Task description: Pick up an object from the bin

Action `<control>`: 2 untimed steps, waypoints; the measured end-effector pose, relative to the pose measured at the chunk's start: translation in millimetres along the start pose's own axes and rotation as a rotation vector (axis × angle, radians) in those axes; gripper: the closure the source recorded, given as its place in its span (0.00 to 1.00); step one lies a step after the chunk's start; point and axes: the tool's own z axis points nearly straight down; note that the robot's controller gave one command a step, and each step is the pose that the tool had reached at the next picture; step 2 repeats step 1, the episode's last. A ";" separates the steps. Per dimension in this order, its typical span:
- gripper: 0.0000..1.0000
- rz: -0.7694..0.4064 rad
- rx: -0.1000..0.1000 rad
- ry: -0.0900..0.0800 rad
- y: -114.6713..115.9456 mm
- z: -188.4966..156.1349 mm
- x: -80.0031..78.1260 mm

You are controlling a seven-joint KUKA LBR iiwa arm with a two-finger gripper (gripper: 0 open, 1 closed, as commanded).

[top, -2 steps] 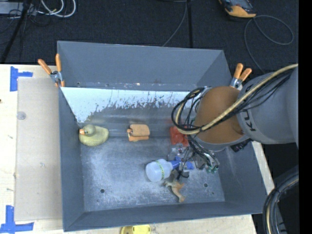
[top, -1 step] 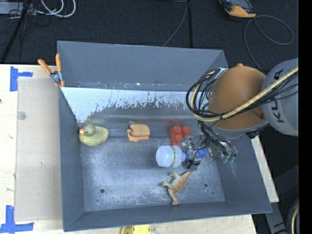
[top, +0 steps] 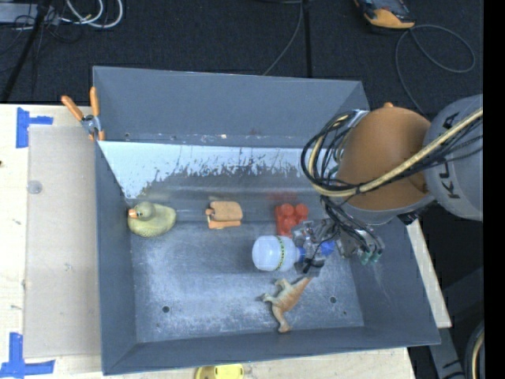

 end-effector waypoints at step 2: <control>1.00 -0.048 0.000 -0.001 -6.2 -99.5 5.2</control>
Offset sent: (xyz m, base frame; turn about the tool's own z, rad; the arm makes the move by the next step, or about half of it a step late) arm 0.0000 0.0000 0.0000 0.0000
